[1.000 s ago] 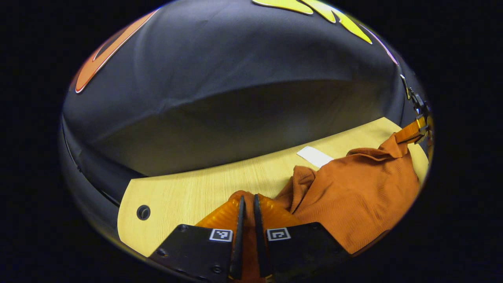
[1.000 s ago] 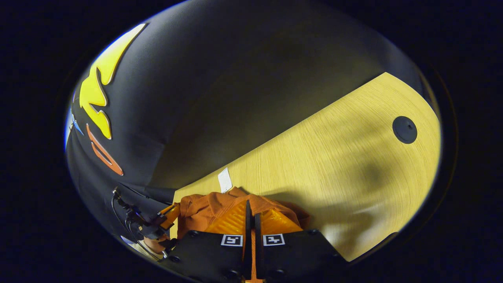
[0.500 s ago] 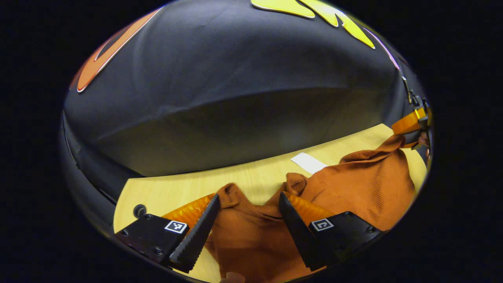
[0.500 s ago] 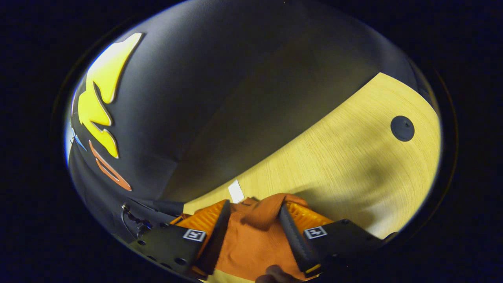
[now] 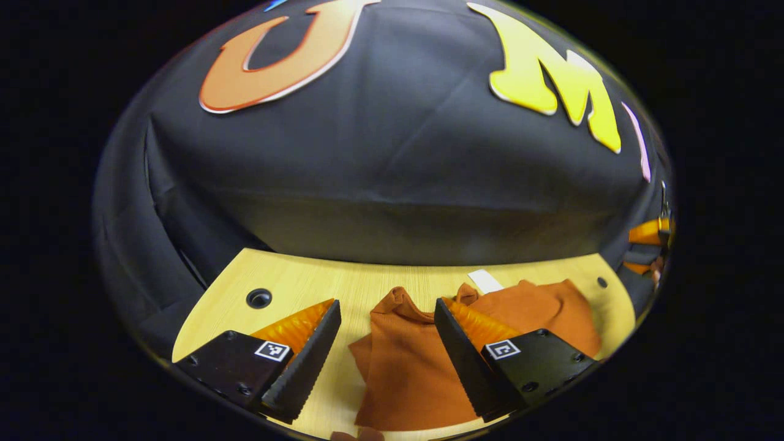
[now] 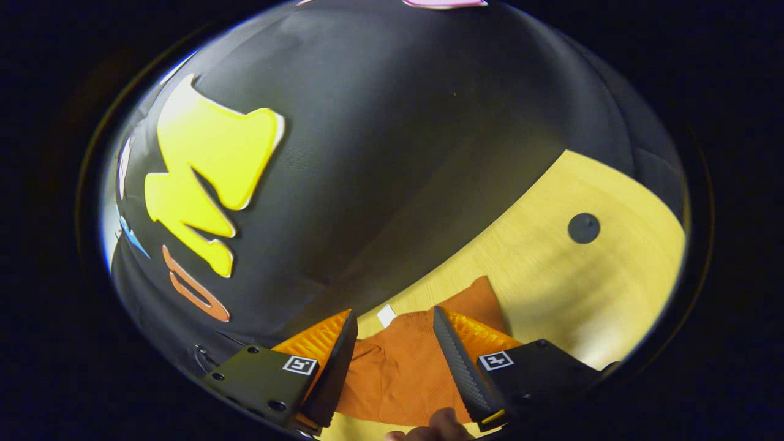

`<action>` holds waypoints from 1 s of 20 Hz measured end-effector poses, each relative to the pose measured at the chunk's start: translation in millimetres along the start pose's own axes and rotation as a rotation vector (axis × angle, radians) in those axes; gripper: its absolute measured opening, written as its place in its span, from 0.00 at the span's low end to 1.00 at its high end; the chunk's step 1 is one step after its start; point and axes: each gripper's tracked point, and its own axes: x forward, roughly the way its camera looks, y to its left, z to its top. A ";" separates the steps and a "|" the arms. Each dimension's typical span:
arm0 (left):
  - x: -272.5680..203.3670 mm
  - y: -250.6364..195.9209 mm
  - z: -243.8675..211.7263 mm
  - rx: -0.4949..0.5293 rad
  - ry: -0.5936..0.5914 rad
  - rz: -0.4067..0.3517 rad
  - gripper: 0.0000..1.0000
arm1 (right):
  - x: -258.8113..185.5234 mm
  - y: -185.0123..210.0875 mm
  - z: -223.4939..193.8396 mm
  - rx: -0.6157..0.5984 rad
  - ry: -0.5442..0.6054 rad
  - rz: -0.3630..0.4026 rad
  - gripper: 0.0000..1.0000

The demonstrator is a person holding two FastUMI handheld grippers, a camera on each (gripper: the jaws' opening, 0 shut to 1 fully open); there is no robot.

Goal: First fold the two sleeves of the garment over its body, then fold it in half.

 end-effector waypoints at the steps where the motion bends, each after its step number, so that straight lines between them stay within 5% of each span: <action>1: -18.7 -1.2 6.1 -0.013 -0.026 0.003 0.99 | -13.8 1.7 -0.9 -0.043 -0.020 -0.023 0.80; 8: -153.7 -16.2 -3.7 -0.034 -0.127 0.038 0.98 | -134.2 32.7 -22.1 -0.334 -0.154 -0.132 0.74; 10: -188.5 -23.0 -9.2 0.003 -0.176 0.056 0.98 | -174.6 46.1 -32.2 -0.443 -0.220 -0.132 0.87; 13: -230.8 -39.8 -35.9 0.036 -0.162 0.034 0.98 | -229.6 49.9 -44.3 -0.654 -0.354 -0.201 0.87; 14: -242.3 -41.3 -44.4 0.050 -0.156 0.034 0.98 | -246.7 50.7 -53.9 -0.703 -0.383 -0.212 0.94; 20: -297.6 -51.8 -66.1 0.033 -0.166 0.044 0.98 | -303.8 54.9 -124.9 -0.825 -0.458 -0.260 0.97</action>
